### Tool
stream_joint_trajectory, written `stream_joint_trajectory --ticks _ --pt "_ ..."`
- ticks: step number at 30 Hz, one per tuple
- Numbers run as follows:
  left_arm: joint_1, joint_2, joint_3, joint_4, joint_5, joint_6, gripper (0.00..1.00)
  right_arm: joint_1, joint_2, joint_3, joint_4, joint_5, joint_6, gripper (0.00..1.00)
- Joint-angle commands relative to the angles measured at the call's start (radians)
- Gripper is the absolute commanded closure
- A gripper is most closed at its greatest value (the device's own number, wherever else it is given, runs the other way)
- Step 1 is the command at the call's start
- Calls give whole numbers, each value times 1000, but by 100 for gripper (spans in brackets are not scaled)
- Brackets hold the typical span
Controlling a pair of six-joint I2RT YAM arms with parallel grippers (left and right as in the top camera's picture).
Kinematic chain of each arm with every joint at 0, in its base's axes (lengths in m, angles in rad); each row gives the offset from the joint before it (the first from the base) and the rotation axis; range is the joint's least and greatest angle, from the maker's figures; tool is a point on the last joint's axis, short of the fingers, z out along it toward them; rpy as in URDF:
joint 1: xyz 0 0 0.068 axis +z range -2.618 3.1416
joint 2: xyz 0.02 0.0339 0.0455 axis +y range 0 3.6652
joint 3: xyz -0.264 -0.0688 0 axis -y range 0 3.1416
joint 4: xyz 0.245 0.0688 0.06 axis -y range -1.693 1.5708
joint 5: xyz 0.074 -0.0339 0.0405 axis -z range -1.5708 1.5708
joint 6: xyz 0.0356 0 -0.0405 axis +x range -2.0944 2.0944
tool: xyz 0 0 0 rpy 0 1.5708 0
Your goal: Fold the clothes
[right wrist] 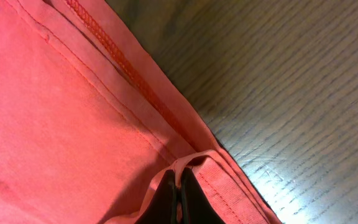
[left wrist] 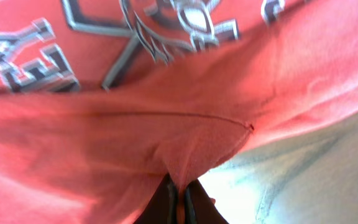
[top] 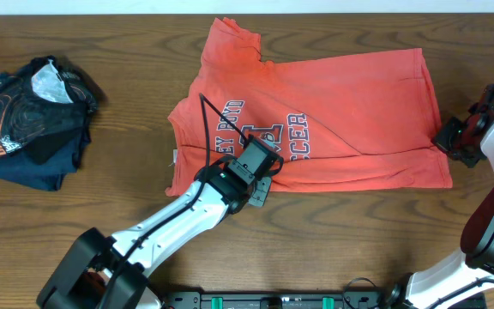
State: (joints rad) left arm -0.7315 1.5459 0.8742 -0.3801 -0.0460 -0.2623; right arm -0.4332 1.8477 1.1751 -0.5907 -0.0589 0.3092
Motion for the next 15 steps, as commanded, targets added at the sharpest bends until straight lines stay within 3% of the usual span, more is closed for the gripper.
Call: stream_joint_trajectory --ticks 1,15 --pt "18 -17 33 23 -79 0 94 9 10 -7 5 6 -11 99" --pt "121 34 33 212 -79 3 94 9 10 -6 70 -2 9 99"
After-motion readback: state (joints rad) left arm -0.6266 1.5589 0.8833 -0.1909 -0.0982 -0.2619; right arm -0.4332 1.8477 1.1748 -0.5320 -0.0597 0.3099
